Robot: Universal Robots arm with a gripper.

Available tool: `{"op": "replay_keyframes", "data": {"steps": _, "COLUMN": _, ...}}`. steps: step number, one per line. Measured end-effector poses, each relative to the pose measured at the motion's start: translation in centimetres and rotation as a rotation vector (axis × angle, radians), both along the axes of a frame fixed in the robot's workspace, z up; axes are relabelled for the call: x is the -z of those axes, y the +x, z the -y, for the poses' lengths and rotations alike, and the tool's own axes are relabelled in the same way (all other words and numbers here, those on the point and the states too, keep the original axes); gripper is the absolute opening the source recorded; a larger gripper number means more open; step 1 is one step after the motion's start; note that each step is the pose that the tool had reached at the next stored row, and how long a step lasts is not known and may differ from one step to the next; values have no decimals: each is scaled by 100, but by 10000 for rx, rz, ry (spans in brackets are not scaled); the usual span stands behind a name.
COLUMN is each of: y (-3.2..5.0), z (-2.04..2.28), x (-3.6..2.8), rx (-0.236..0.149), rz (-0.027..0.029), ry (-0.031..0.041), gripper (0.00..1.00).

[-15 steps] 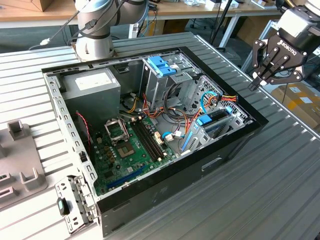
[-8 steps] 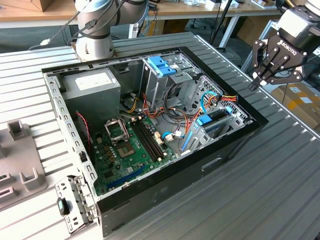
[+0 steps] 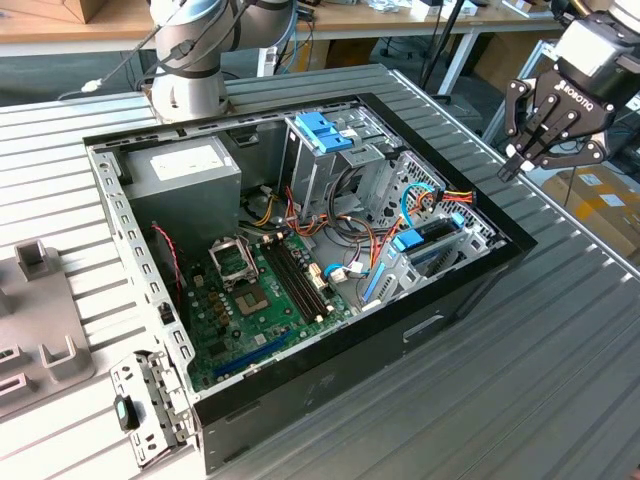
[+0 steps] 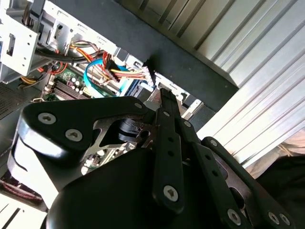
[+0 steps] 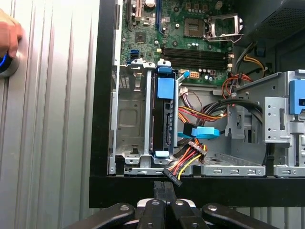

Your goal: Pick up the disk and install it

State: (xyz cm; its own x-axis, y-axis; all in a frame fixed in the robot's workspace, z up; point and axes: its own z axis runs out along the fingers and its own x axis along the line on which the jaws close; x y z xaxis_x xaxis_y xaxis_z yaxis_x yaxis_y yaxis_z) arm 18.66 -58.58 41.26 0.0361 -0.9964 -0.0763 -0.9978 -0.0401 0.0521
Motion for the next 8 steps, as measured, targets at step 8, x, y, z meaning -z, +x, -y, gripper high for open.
{"op": "replay_keyframes", "data": {"steps": 8, "y": -1, "z": 0, "x": 4, "rx": 0, "rz": 543, "ry": 1, "gripper": 11}}
